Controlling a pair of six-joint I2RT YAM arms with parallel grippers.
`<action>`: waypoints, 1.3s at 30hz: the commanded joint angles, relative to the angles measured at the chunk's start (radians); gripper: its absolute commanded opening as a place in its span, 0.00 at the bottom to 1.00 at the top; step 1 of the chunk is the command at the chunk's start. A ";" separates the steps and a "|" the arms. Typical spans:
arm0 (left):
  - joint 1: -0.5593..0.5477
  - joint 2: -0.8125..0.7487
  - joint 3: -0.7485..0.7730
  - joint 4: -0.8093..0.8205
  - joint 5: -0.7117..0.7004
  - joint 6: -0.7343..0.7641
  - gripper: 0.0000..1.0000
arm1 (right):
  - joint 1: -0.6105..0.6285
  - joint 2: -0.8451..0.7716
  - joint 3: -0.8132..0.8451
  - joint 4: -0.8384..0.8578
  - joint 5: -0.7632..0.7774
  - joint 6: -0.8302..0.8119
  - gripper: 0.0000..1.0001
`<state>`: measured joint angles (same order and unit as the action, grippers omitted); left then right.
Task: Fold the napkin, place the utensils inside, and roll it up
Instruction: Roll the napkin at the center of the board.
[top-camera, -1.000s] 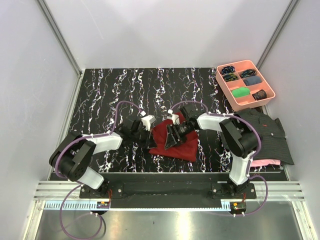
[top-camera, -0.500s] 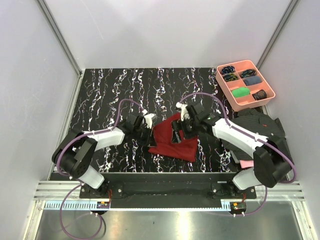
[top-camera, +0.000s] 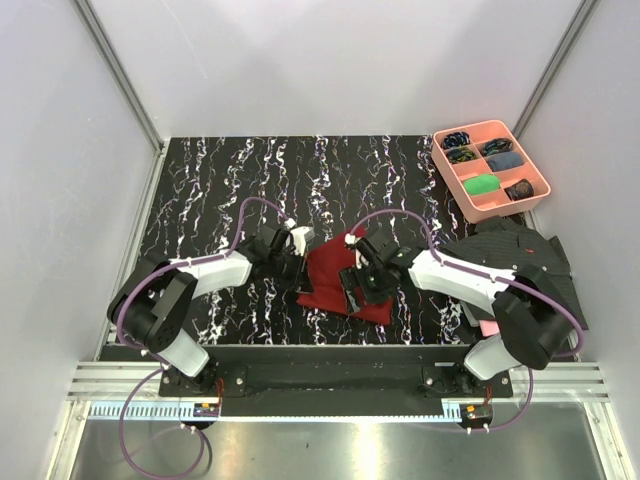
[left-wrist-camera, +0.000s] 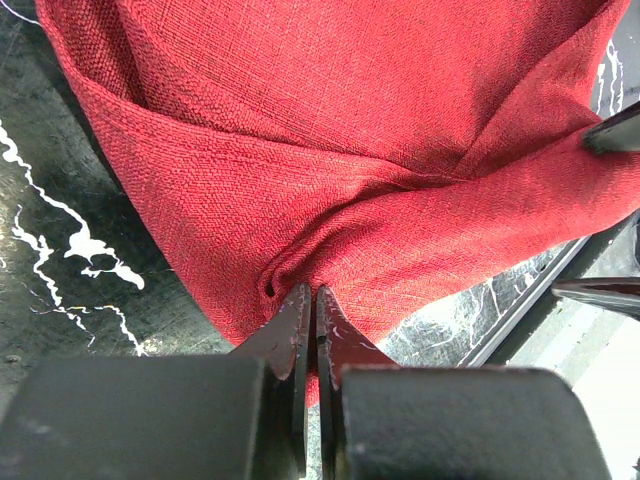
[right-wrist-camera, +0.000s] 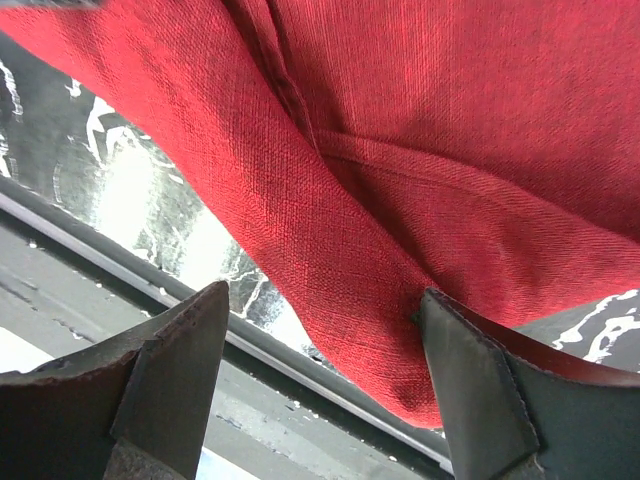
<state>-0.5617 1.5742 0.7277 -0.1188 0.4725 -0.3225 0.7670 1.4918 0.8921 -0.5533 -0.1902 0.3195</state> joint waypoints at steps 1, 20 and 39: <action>0.009 0.003 0.022 -0.041 -0.051 0.004 0.00 | 0.041 0.015 -0.010 -0.020 0.035 0.050 0.84; 0.039 0.007 0.041 -0.091 -0.063 0.002 0.00 | 0.038 0.125 -0.076 -0.088 -0.083 0.173 0.47; 0.059 0.087 0.137 -0.211 0.032 0.022 0.00 | 0.205 0.004 0.186 0.090 0.199 -0.212 0.82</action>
<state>-0.5213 1.6325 0.8284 -0.2916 0.4923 -0.3218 0.9092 1.4830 1.0737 -0.5915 -0.0502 0.2310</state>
